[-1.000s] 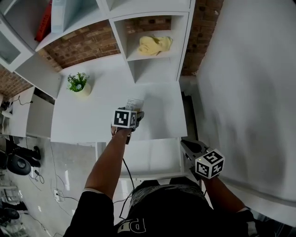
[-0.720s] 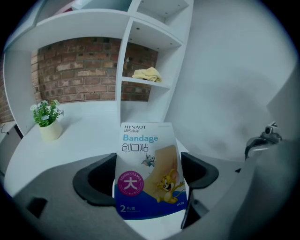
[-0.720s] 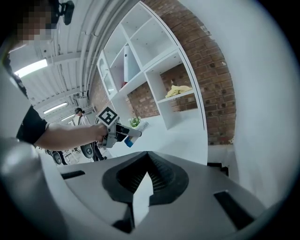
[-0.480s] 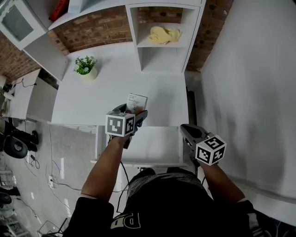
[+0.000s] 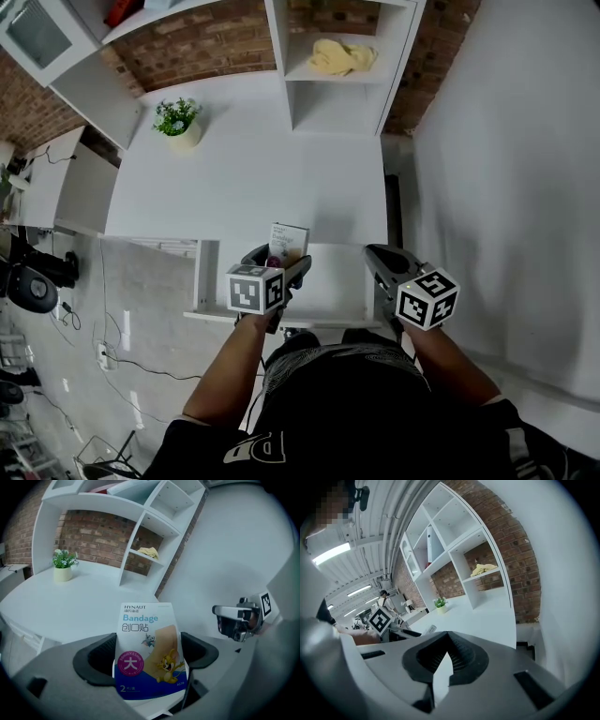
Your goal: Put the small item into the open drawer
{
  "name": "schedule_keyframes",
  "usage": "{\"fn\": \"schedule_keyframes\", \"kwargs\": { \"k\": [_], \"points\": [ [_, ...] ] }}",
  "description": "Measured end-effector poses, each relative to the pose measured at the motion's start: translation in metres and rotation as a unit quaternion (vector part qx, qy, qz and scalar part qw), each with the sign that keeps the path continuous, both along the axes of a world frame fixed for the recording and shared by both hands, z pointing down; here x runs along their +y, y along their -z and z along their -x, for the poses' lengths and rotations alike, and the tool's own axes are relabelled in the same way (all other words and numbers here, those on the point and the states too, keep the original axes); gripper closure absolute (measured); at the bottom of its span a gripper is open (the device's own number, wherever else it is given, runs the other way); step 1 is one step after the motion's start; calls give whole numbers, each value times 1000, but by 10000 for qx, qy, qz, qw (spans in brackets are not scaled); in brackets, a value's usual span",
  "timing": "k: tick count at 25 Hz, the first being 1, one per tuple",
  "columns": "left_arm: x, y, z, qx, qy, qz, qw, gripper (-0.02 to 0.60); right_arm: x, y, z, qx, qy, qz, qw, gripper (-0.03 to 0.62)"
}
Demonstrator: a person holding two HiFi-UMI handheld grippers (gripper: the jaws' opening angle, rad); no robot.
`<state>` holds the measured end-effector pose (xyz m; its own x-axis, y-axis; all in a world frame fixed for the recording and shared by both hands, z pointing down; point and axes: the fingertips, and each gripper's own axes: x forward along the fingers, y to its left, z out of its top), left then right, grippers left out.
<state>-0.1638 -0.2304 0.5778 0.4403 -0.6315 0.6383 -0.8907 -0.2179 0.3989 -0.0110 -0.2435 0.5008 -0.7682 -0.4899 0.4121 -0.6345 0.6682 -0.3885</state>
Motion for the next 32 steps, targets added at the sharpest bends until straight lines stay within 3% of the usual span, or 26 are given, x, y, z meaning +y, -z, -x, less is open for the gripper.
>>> {"fn": "schedule_keyframes", "kwargs": {
  "k": [11,23,32],
  "points": [
    [43,-67,-30,-243,-147,647,9975,168,5,-17,-22,68,-146,177,9997,589],
    [40,-141,-57,-2,109,1478,9890,167,7,-24,-41,243,-109,162,9995,589],
    [30,-206,-59,-489,242,2009,9781,168,19,-39,-46,528,191,230,9982,589]
  ]
}}
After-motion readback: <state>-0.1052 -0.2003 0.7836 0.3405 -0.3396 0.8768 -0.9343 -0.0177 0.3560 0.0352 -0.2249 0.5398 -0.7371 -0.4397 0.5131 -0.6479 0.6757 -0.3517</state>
